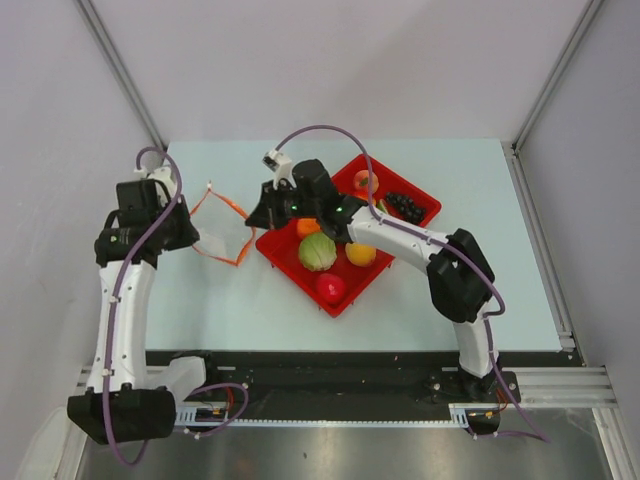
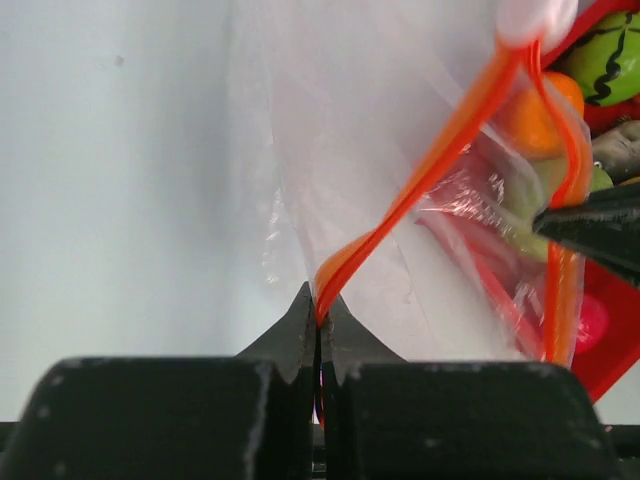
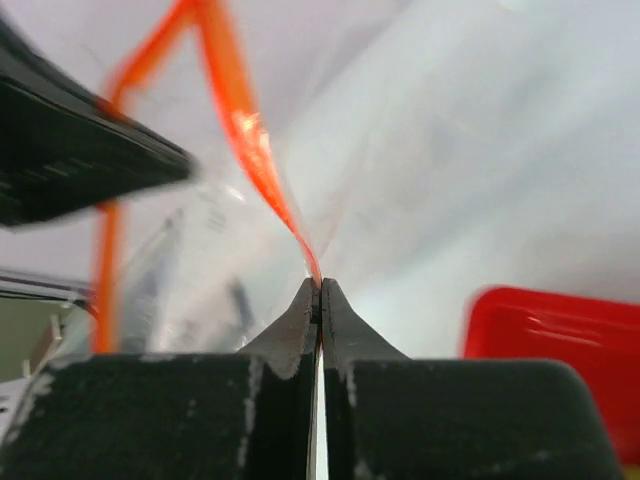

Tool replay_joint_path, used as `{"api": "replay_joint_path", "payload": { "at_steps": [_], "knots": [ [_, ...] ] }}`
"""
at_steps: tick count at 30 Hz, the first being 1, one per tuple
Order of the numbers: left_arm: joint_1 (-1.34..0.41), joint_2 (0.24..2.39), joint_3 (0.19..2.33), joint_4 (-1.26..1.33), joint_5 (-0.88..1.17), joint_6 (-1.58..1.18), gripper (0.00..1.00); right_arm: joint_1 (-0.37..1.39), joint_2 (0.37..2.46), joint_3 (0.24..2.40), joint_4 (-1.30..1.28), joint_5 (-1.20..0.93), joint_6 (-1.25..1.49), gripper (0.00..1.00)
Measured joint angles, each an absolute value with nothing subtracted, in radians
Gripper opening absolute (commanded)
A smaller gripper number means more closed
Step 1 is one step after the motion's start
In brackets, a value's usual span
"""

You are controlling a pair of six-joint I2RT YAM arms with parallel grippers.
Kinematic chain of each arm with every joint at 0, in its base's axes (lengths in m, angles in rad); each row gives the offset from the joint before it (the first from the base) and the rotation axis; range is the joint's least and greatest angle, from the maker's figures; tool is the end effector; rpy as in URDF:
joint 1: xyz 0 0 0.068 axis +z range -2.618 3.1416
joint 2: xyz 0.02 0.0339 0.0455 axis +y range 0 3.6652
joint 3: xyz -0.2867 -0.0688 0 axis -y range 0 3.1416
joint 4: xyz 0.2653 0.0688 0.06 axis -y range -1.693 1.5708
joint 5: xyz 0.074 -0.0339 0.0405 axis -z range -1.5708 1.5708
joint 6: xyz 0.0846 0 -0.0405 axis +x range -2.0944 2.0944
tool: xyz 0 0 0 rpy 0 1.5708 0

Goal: Place the food in the zip-top bag and seal the zipper
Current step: Open the zipper of the food storage bag, then pick up the fake vegetable from the bin.

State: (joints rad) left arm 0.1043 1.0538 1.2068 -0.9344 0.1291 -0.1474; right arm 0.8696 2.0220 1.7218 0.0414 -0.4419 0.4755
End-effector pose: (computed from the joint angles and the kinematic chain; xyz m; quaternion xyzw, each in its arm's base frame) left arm 0.2433 0.0145 0.3513 -0.0910 0.9170 -0.0678 0.3824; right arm 0.3347 0.4525 0.3119 -0.2825 0.7320 0.5066 0.3573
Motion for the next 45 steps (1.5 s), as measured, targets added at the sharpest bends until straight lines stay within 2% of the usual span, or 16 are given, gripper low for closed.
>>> {"api": "replay_joint_path", "payload": {
  "at_steps": [9, 10, 13, 17, 18, 20, 21, 24, 27, 32, 33, 41, 45],
  "knots": [
    [0.099, 1.107, 1.28, -0.947, 0.165, -0.096, 0.0, 0.755, 2.01, 1.639, 0.024, -0.464, 0.359, 0.0],
    [0.094, 1.116, 1.275, -0.942, 0.164, -0.096, 0.0, 0.754, 2.01, 1.639, 0.024, -0.468, 0.35, 0.06],
    [0.065, 1.14, 1.264, -0.933, 0.158, -0.097, 0.0, 0.758, 2.01, 1.639, 0.02, -0.491, 0.325, 0.13],
    [0.014, 1.172, 1.241, -0.9, 0.144, -0.105, 0.0, 0.77, 2.01, 1.639, 0.011, -0.519, 0.29, 0.31],
    [-0.001, 1.182, 1.23, -0.89, 0.134, -0.11, 0.0, 0.771, 2.01, 1.639, 0.007, -0.526, 0.277, 0.46],
    [-0.024, 1.202, 1.211, -0.876, 0.123, -0.122, 0.0, 0.771, 2.01, 1.639, 0.003, -0.535, 0.269, 0.56],
    [-0.031, 1.215, 1.204, -0.873, 0.117, -0.128, 0.0, 0.772, 2.009, 1.639, -0.002, -0.541, 0.262, 0.65],
    [-0.04, 1.252, 1.197, -0.865, 0.111, -0.144, 0.0, 0.759, 1.997, 1.638, -0.035, -0.557, 0.241, 0.79],
    [-0.043, 1.274, 1.197, -0.85, 0.108, -0.16, 0.0, 0.732, 1.974, 1.638, -0.067, -0.574, 0.213, 0.89],
    [-0.068, 1.288, 1.197, -0.838, 0.107, -0.178, 0.0, 0.668, 1.9, 1.623, -0.148, -0.585, 0.129, 0.96],
    [-0.075, 1.289, 1.197, -0.837, 0.106, -0.181, 0.0, 0.657, 1.88, 1.61, -0.165, -0.581, 0.099, 1.0],
    [-0.091, 1.3, 1.197, -0.833, 0.099, -0.184, 0.01, 0.671, 1.81, 1.521, -0.366, -0.437, -0.142, 1.0],
    [-0.092, 1.304, 1.197, -0.831, 0.097, -0.184, 0.07, 0.715, 1.831, 1.51, -0.419, -0.336, -0.192, 1.0]
  ]
}}
